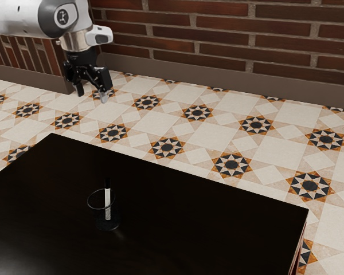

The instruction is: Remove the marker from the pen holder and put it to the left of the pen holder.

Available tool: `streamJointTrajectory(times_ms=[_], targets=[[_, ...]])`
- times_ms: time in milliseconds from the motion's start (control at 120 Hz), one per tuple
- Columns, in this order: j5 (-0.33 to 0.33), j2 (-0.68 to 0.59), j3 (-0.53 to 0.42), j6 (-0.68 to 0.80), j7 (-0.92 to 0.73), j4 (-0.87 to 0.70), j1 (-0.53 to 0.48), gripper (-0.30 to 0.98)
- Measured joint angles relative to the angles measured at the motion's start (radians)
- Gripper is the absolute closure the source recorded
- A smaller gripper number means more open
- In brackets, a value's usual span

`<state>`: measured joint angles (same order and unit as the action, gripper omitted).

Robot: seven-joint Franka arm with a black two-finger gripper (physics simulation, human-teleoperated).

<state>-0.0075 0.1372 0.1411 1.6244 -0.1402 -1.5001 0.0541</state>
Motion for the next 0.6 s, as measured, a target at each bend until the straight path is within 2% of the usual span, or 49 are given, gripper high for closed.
streamJointTrajectory(times_ms=[192, 367, 600], targets=[[-0.001, 0.004, -0.002, 0.0, 0.011, -0.001, -0.001, 0.0], [0.001, 0.107, -0.084, -0.002, 0.02, -0.008, 0.018, 0.0], [-0.009, 0.137, -0.097, -0.004, 0.026, -0.118, 0.024, 0.0]])
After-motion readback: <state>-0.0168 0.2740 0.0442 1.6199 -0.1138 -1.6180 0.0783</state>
